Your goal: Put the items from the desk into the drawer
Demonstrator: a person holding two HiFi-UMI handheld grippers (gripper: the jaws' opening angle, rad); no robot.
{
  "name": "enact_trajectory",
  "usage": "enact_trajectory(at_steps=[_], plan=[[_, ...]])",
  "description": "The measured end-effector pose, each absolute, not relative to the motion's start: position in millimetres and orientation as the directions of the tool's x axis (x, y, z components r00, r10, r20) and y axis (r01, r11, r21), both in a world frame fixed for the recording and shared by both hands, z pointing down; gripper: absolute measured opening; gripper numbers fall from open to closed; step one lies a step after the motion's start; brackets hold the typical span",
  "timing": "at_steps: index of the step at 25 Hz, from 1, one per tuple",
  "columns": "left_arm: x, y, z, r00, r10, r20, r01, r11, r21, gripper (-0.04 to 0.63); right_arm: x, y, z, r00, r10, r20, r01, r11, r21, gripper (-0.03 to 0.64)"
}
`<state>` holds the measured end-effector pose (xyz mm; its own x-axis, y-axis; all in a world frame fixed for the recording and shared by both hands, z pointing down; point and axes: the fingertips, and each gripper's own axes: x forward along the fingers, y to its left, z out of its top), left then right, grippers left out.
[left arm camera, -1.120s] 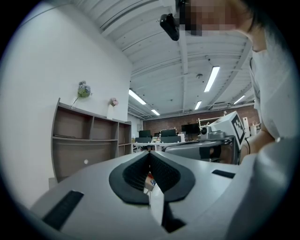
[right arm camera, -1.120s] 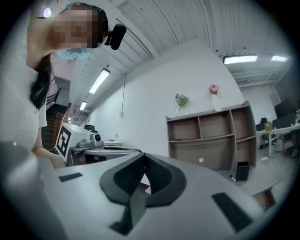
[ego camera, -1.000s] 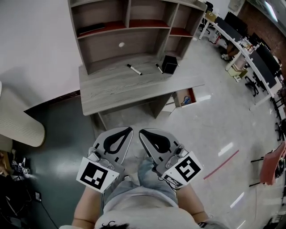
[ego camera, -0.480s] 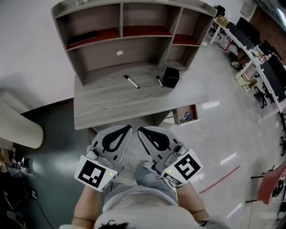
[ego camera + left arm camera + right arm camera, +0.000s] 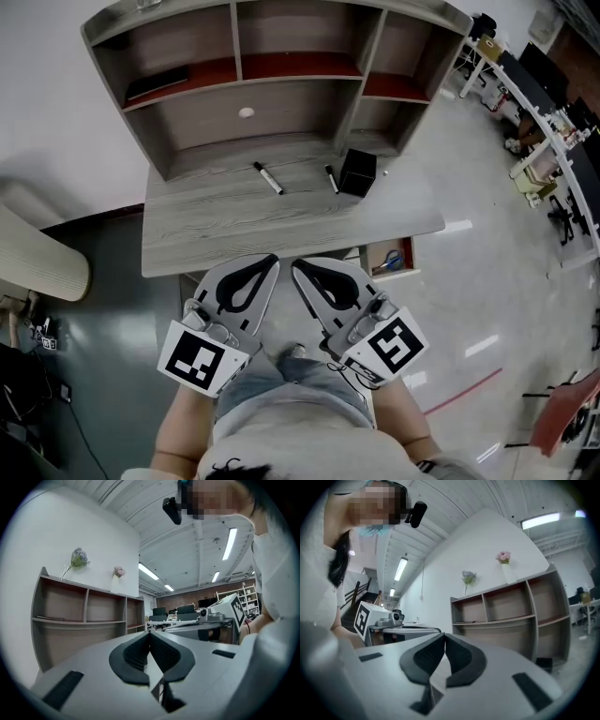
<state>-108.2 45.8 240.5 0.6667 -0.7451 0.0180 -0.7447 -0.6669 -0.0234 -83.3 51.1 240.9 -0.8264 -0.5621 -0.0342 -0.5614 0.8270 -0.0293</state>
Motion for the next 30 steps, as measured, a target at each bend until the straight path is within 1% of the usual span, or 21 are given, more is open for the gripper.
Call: enact_trajectory(at_steps=[6, 12, 17, 23, 30], plan=[[-101.9, 16.3, 247.6, 0.691, -0.723, 0.031, -0.722, -0.691, -0.020, 0.008, -80.0, 22.7, 252.0, -0.817, -0.577, -0.018, -0.575, 0.816, -0.051, 0.009], [-109.5, -30.6, 257.0, 0.745, -0.666, 0.038, -0.666, -0.745, 0.010, 0.009, -90.5, -23.5, 259.8, -0.776, -0.631, 0.009, -0.631, 0.774, -0.062, 0.009], [-130.9, -86.3, 256.9, 0.787, -0.615, 0.038, -0.616, -0.787, 0.020, 0.008, -115.5, -77.7, 263.4, -0.740, -0.672, 0.035, -0.673, 0.737, -0.063, 0.009], [-174.2, -143.3, 253.0, 0.817, -0.575, 0.047, -0.576, -0.818, 0.011, 0.008, -155.1, -136.9, 264.6, -0.703, -0.709, 0.057, -0.711, 0.700, -0.066, 0.009], [-204.8, -189.7, 269.2, 0.847, -0.528, 0.065, -0.530, -0.847, 0.037, 0.009, -178.3, -191.1, 301.6, -0.659, -0.735, 0.160, -0.751, 0.656, -0.077, 0.011]])
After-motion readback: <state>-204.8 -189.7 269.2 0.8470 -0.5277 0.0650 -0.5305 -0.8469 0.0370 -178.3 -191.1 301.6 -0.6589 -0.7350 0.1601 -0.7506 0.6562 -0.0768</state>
